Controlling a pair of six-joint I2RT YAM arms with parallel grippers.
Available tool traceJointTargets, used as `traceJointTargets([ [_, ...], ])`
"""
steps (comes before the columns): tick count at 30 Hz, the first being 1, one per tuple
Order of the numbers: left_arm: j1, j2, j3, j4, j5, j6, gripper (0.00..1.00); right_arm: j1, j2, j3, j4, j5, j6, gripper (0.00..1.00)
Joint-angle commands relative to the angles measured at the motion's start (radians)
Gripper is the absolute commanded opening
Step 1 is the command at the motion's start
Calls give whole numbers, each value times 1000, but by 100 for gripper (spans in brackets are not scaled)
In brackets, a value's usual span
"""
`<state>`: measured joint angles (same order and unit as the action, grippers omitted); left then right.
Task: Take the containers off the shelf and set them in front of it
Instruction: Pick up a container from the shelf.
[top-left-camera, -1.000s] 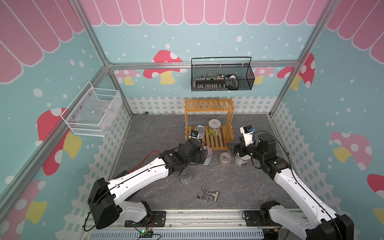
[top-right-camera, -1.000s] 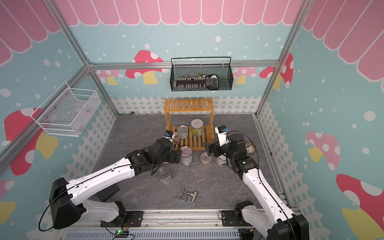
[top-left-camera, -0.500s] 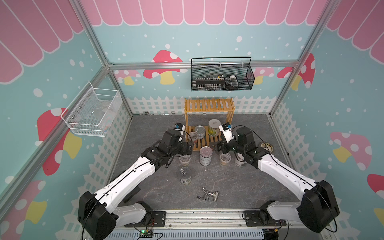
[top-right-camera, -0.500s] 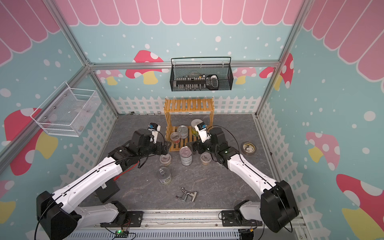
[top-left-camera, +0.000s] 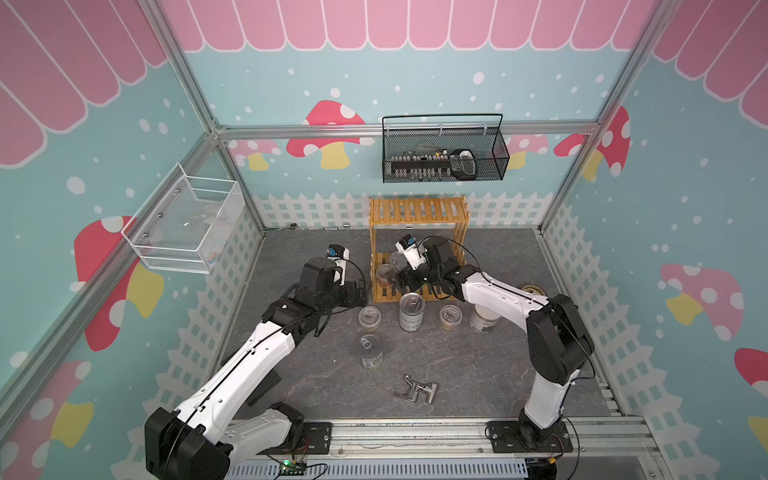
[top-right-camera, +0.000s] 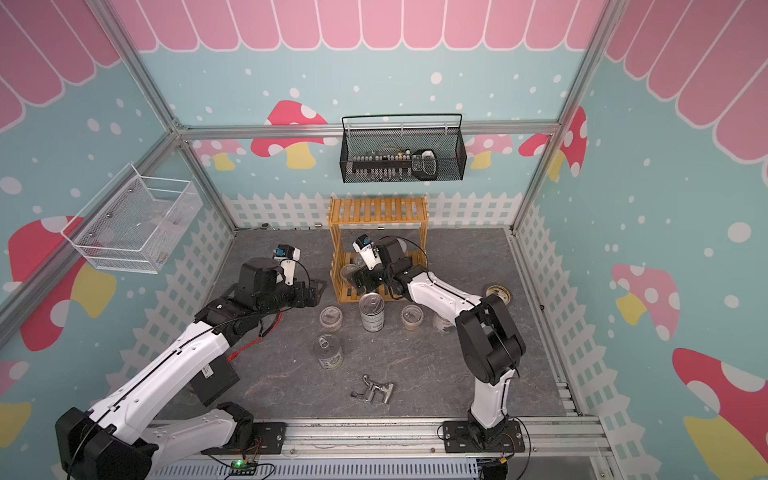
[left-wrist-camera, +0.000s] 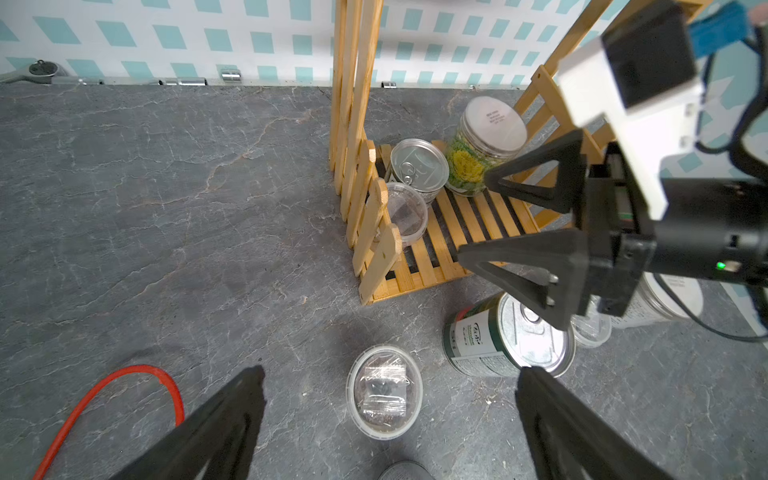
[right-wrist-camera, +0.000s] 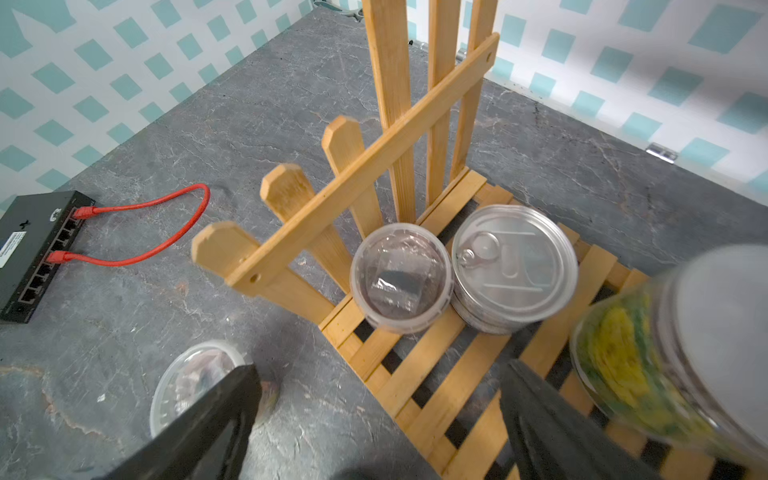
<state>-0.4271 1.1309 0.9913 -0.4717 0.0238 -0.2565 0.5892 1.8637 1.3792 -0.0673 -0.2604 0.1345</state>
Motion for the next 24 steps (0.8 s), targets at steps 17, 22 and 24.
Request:
traceJointTargets([
  [17,53,-22,-45,19,57,43,98,28,246,214,-108,73,36,88],
  [22,57,-23,-48,19,60,49,97,28,274,242,-101,45,51,88],
  [24,57,-23,-49,19,63,51,98,29,288,261,-111,40,50,88],
])
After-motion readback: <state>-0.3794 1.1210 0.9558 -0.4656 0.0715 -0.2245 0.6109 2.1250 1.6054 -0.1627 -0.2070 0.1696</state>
